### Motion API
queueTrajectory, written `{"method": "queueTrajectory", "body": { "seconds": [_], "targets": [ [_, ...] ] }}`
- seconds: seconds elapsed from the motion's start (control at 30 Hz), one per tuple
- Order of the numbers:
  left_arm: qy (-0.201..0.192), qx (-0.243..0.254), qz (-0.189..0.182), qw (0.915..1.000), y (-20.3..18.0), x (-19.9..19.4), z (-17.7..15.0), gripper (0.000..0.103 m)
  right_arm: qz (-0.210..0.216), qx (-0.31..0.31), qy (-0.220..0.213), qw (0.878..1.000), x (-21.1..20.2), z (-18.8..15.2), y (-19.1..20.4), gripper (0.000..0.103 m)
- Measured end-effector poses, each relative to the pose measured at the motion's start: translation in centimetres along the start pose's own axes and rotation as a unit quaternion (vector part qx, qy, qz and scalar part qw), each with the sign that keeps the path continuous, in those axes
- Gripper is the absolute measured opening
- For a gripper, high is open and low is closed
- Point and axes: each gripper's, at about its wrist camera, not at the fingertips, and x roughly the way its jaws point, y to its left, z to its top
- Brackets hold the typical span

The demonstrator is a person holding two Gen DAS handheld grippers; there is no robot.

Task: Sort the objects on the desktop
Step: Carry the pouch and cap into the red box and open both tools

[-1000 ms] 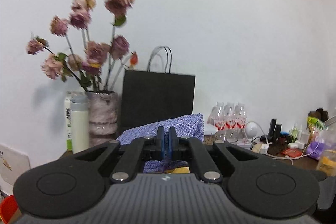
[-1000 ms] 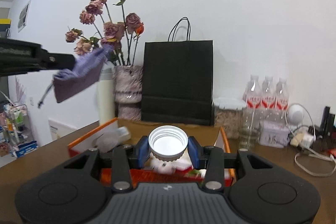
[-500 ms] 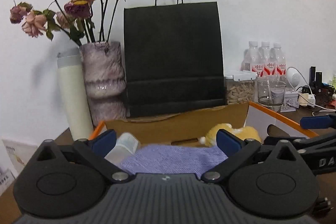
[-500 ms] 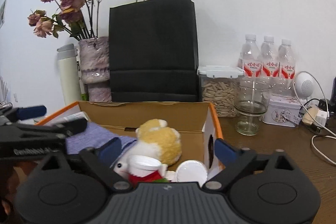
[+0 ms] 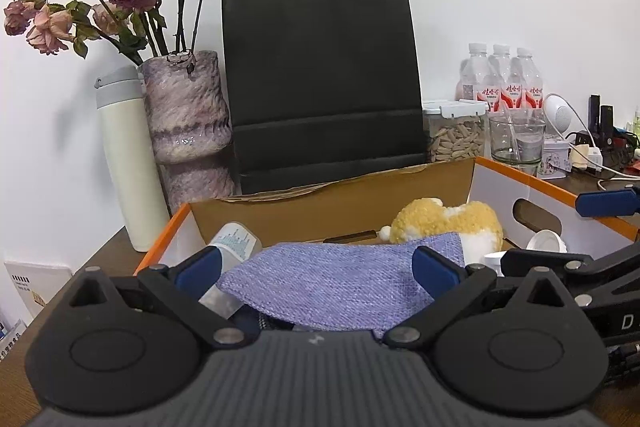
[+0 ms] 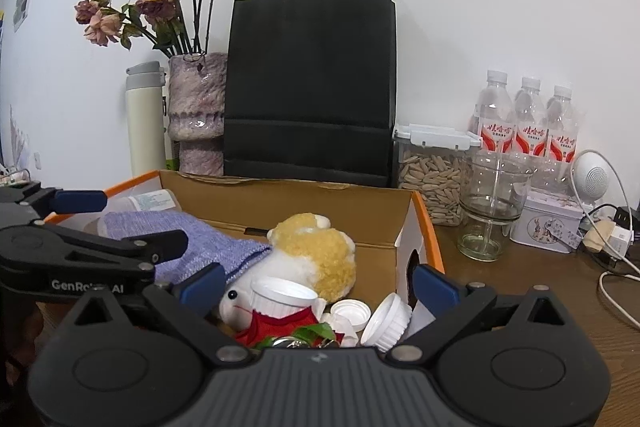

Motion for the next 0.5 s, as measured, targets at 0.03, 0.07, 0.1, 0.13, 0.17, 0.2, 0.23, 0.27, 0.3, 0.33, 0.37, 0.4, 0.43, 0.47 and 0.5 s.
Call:
{"method": "queueTrajectory", "body": {
  "seconds": [0.03,0.07,0.1,0.13,0.17,0.2,0.23,0.27,0.3,0.33,0.37,0.4,0.43,0.47,0.5],
  "targets": [
    [-0.001,0.000,0.001,1.0000,0.0,-0.1,0.0,0.103,-0.001,-0.001,-0.003,1.000,-0.1,0.0,0.0,0.101],
    [-0.004,-0.002,0.004,1.0000,-0.1,-0.2,0.0,0.103,-0.003,-0.002,-0.007,1.000,-0.2,0.0,0.1,0.101],
    [-0.007,-0.005,0.007,0.9999,0.0,-0.3,0.0,0.103,-0.004,-0.002,-0.012,1.000,-0.4,0.0,0.1,0.101],
    [-0.012,-0.009,0.009,0.9998,0.0,-0.5,0.0,0.103,-0.006,-0.001,-0.018,1.000,-0.6,0.1,0.0,0.101],
    [-0.018,-0.014,0.012,0.9997,0.1,-0.8,0.1,0.103,-0.008,0.001,-0.024,1.000,-0.8,0.1,-0.1,0.101],
    [-0.023,-0.018,0.014,0.9995,0.2,-1.2,0.1,0.103,-0.012,0.004,-0.031,0.999,-1.2,0.2,-0.2,0.101],
    [-0.029,-0.022,0.016,0.9992,0.2,-1.5,0.1,0.103,-0.015,0.007,-0.036,0.999,-1.6,0.3,-0.3,0.101],
    [-0.034,-0.025,0.019,0.9989,0.2,-2.0,0.1,0.103,-0.018,0.011,-0.040,0.999,-1.9,0.4,-0.4,0.101],
    [-0.036,-0.027,0.021,0.9988,0.2,-2.5,0.1,0.103,-0.021,0.015,-0.043,0.999,-2.5,0.5,-0.7,0.101],
    [-0.037,-0.029,0.022,0.9986,0.2,-2.9,0.0,0.103,-0.023,0.018,-0.045,0.999,-3.0,0.4,-0.9,0.101],
    [-0.037,-0.031,0.021,0.9986,0.1,-3.4,-0.1,0.103,-0.025,0.022,-0.045,0.998,-3.5,0.3,-1.1,0.101],
    [-0.035,-0.032,0.020,0.9987,0.0,-3.8,-0.2,0.103,-0.028,0.026,-0.042,0.998,-4.1,0.2,-1.4,0.101],
    [-0.033,-0.032,0.019,0.9988,-0.1,-4.2,-0.4,0.103,-0.030,0.029,-0.039,0.998,-4.6,0.0,-1.6,0.101],
    [-0.031,-0.032,0.019,0.9988,-0.2,-4.7,-0.5,0.103,-0.032,0.032,-0.034,0.998,-5.1,-0.3,-1.9,0.101],
    [-0.030,-0.032,0.017,0.9989,-0.4,-5.1,-0.7,0.103,-0.033,0.033,-0.029,0.999,-5.8,-0.6,-2.1,0.101]
  ]
}}
